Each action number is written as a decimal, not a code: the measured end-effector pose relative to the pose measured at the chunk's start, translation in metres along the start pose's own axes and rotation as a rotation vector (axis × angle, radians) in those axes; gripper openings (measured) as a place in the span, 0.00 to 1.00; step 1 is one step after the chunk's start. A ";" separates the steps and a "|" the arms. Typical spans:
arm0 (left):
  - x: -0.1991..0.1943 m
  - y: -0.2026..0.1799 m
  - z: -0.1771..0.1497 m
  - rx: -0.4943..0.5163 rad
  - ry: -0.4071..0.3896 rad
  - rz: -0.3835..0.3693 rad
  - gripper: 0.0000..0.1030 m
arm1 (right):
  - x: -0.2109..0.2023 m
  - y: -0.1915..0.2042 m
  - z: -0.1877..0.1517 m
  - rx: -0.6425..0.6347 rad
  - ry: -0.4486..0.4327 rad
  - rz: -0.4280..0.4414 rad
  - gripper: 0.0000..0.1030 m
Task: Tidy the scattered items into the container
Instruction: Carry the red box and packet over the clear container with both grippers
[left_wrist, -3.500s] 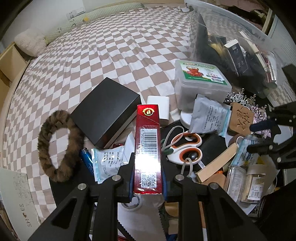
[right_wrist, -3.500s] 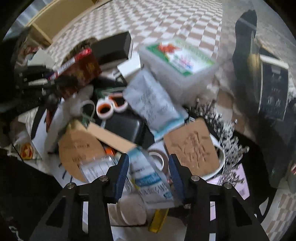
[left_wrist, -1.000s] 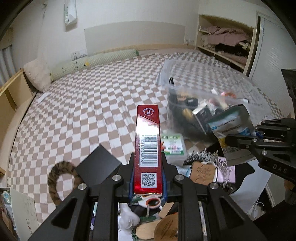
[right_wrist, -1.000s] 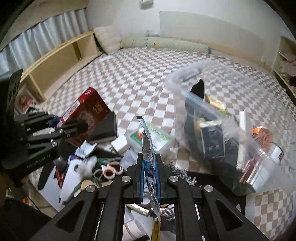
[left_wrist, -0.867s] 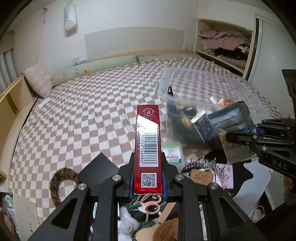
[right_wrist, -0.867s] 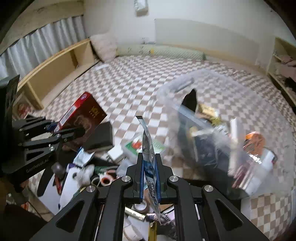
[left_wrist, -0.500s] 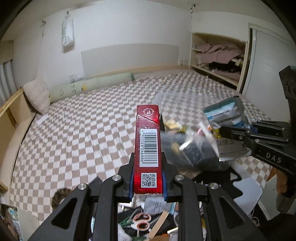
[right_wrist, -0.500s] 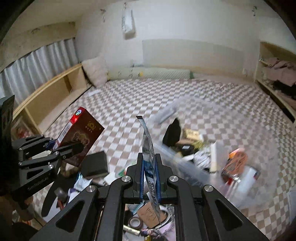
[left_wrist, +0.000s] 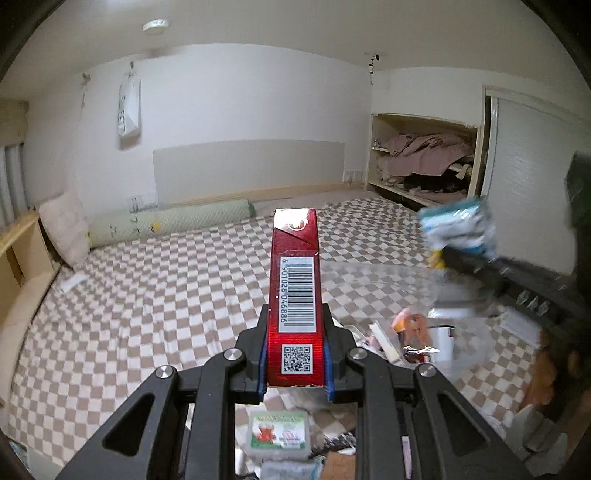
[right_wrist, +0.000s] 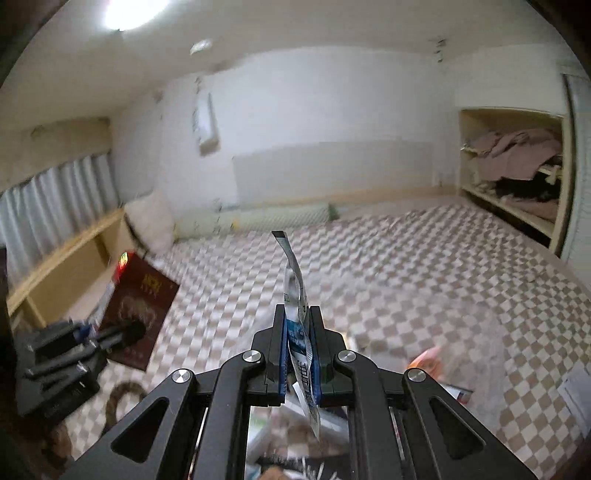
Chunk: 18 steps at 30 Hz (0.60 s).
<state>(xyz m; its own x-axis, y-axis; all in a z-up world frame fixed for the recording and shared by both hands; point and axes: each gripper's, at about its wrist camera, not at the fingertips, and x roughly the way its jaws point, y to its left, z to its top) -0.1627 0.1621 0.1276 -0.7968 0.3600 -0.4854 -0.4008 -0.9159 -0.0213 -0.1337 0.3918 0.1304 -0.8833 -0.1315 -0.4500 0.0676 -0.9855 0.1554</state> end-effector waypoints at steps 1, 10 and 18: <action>0.005 -0.001 0.002 -0.004 -0.001 -0.009 0.21 | 0.000 -0.003 0.001 0.008 -0.015 -0.010 0.11; 0.047 -0.018 0.013 -0.014 -0.009 -0.066 0.21 | 0.021 -0.039 -0.006 0.053 -0.007 -0.132 0.11; 0.085 -0.026 0.013 -0.018 0.029 -0.087 0.21 | 0.042 -0.073 -0.016 0.095 0.058 -0.231 0.11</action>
